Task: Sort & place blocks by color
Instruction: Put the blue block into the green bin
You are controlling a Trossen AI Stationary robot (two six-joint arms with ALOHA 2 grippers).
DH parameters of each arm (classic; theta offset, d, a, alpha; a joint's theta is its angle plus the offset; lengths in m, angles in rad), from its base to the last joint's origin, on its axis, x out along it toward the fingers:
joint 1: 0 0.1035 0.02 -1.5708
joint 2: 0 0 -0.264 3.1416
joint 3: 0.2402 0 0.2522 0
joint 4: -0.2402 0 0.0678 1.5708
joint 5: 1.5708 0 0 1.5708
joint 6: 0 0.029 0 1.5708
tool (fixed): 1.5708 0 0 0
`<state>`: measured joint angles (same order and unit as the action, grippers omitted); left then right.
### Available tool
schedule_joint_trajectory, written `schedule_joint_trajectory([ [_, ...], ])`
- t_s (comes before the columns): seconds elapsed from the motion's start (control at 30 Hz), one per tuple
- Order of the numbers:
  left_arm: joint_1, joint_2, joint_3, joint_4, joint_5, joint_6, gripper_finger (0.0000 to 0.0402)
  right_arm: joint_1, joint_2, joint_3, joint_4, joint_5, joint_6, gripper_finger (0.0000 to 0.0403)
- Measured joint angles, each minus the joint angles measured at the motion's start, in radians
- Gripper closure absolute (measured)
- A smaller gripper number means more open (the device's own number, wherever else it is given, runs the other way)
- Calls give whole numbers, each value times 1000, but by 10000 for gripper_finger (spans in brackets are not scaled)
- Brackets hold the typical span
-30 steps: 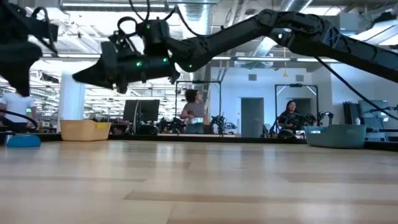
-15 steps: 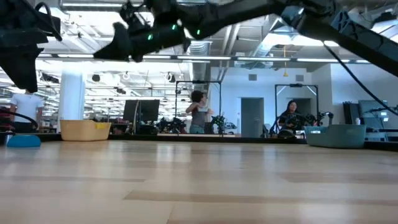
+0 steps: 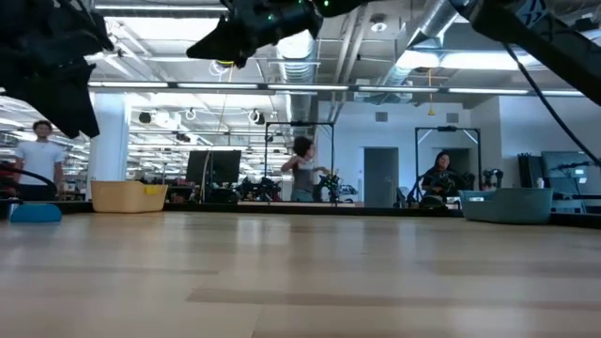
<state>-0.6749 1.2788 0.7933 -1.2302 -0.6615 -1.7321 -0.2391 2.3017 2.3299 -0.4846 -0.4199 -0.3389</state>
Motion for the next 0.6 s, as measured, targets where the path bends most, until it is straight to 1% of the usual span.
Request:
schedule_joint_trajectory([
  [0.07, 9, 23, 0, 18, -9, 0, 165, 20, -12, -1, -73, 62, -26, 400],
  [0.17, 22, 69, 0, 37, -26, 0, 165, 40, -28, -1, -126, 169, -52, 400],
  [0.23, 30, 104, 0, 61, -51, 0, 164, 45, -31, -10, -121, 207, -44, 401],
  [0.3, 41, 143, 0, 80, -59, 1, 164, 45, -33, -74, -61, 210, -8, 401],
  [0.37, 50, 181, 0, 91, -58, 8, 164, 45, -44, -176, 15, 215, 44, 401],
  [0.43, 56, 221, 0, 87, -56, 7, 164, 47, -61, -308, 170, 233, 86, 402],
  [0.53, 66, 267, 0, 86, -35, 11, 164, 55, -148, -544, 381, 286, 135, 402],
  [0.6, 75, 287, -1, 82, -3, 33, 164, 56, -234, -707, 533, 317, 179, 400],
])
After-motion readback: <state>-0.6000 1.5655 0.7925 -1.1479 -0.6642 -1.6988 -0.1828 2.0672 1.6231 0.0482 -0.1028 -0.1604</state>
